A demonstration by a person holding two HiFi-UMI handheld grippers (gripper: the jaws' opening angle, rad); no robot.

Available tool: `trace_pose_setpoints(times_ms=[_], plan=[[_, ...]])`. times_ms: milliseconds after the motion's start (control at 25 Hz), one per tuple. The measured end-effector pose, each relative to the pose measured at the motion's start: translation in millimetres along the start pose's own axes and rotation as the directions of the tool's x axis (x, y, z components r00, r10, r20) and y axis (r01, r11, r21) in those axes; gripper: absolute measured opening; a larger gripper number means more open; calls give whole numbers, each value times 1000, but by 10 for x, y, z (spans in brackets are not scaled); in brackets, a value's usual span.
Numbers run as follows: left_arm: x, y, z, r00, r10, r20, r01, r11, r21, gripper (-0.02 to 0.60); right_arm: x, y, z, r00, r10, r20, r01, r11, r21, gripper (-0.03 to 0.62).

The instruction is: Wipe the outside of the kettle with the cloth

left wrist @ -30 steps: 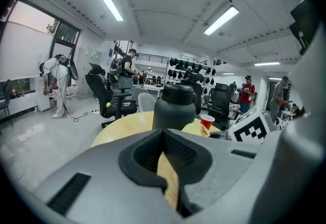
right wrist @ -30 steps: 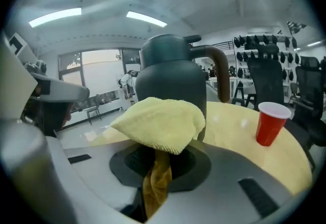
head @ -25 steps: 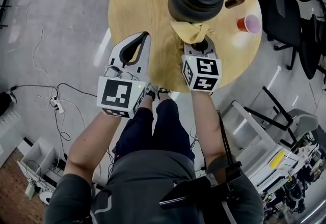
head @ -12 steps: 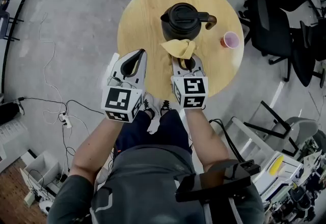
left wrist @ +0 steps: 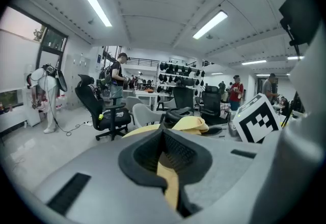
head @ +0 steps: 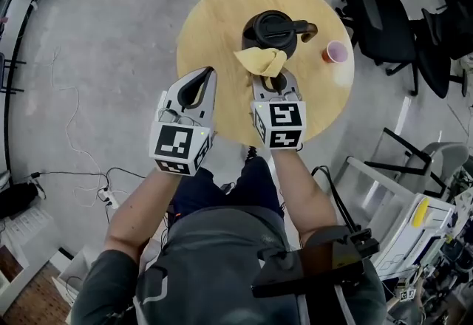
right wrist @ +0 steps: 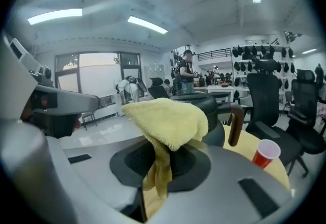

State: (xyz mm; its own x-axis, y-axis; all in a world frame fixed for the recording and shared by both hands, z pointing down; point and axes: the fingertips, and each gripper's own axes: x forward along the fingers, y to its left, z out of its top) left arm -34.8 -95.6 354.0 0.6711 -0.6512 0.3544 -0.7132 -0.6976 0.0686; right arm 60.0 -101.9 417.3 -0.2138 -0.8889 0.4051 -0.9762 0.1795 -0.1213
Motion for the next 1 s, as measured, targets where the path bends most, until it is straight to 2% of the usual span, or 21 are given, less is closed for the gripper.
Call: trace_pose_setpoints(times_ms=[280,600,800,1000], plan=[[24,199,-236,988,-148,-30,149,989,23,9,190,-14,-621,982,-162,-93,167,985,47,72],[198,479,-624,979,-195,-53,196,980,21,9,576,-179,-1289,953,-250,-172,262,964,51,71],[168,552,-726,973,-224,-58,225,974,17,9,608,-193,-1415,937,-286,-200,304,950,64,72],[113,591,-616,965,-261,-36,262,965,27,9,477,-147,-1219,931,-313,-188,328,943,58,71]])
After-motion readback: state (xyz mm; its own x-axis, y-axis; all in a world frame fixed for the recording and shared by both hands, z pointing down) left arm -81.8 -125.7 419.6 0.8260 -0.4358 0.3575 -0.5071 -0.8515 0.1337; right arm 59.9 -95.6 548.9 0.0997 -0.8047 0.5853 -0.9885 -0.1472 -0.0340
